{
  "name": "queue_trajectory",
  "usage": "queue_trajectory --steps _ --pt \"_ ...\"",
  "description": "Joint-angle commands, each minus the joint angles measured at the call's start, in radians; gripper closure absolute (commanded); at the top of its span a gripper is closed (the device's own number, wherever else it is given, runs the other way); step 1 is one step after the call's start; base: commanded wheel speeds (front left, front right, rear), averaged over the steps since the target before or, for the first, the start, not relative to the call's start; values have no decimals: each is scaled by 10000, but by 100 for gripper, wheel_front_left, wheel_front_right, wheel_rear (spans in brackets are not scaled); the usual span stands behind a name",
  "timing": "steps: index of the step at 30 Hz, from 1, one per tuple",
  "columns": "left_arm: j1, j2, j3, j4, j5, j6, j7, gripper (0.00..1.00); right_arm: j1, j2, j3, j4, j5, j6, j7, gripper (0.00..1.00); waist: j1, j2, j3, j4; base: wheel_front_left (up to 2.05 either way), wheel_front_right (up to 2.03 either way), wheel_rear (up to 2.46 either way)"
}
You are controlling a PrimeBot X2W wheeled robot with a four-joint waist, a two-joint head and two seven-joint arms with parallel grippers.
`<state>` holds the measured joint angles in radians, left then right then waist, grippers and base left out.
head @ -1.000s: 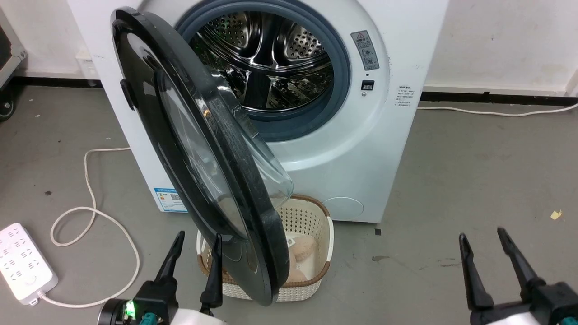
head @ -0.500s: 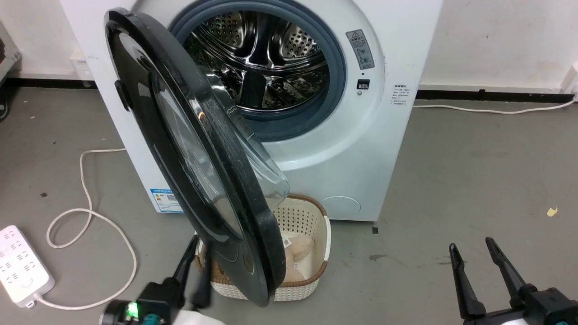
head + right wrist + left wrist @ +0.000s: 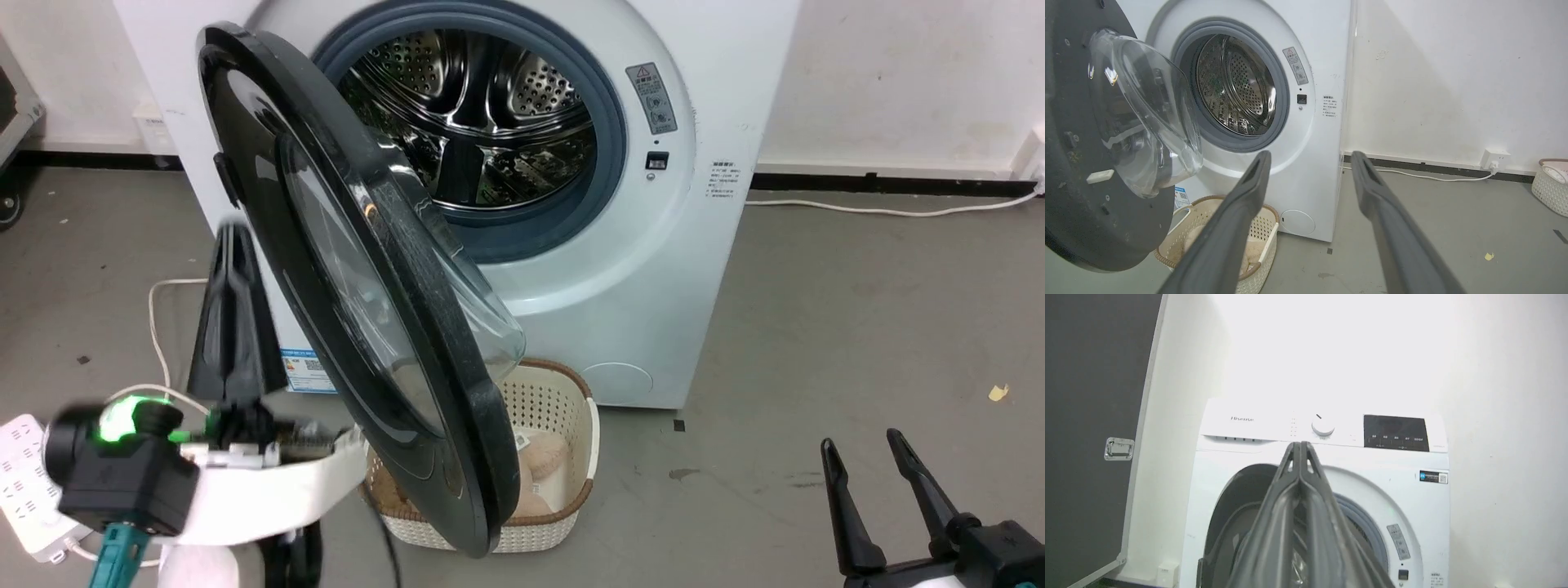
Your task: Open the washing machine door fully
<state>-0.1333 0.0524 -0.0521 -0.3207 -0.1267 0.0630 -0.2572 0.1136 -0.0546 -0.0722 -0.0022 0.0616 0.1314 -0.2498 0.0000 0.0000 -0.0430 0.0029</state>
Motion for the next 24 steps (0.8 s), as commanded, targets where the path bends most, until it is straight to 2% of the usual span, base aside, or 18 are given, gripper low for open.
queue_trajectory --steps 1,4,10,11,12,16,24 --pt "-355 -11 -224 -359 -20 53 69 100 -54 43 -8 38 3 -7 -60 0 0 0 -29 12 0 0 0" --pt "-616 -13 -583 -723 -7 66 319 100 -55 43 6 57 14 -7 -61 0 0 0 -46 21 0 0 0" --pt "-645 -19 -2247 -1051 -41 48 1155 100 -77 43 71 124 62 -7 -68 0 0 0 -23 14 0 0 0" --pt "-421 -19 -2853 -796 -175 83 1365 100 -95 43 89 155 128 -7 -73 0 0 0 15 -17 0 0 0" --pt "-421 -19 -2853 -796 -175 83 1365 100 -95 43 89 155 128 -7 -73 0 0 0 15 -17 0 0 0" --pt "98 -20 -3847 -80 -535 114 1522 100 -133 43 97 214 187 -7 -84 0 0 0 100 -85 0 0 0" --pt "517 -21 -4681 1963 -907 133 1466 100 -162 43 107 291 172 -7 -102 0 0 0 265 -187 0 0 0"
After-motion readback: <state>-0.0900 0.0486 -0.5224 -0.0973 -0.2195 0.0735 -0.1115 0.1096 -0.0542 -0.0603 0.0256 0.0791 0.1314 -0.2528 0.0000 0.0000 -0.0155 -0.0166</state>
